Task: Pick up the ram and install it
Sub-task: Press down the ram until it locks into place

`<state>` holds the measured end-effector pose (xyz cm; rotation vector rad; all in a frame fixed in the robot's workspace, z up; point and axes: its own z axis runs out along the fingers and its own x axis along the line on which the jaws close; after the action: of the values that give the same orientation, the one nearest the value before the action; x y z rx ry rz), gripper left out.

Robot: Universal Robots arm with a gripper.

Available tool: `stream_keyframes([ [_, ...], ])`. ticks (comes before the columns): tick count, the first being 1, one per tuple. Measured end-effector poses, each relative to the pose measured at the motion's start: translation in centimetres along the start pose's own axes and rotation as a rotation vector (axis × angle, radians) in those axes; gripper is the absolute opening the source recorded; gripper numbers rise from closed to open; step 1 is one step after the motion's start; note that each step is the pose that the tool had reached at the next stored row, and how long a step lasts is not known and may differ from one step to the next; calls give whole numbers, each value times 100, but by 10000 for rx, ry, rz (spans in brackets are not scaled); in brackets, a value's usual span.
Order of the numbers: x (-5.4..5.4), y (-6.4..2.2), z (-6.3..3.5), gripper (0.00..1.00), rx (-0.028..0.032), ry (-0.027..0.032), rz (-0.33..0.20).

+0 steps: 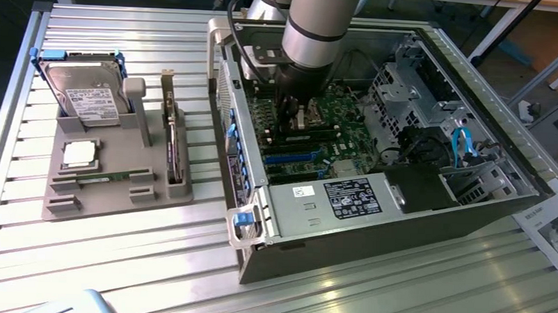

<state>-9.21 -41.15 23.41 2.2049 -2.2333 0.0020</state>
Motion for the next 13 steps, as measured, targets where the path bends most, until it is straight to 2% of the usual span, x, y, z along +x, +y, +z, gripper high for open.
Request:
stream_keyframes([
  [13, 0, 0, 25, 10, 1, -2, 0],
])
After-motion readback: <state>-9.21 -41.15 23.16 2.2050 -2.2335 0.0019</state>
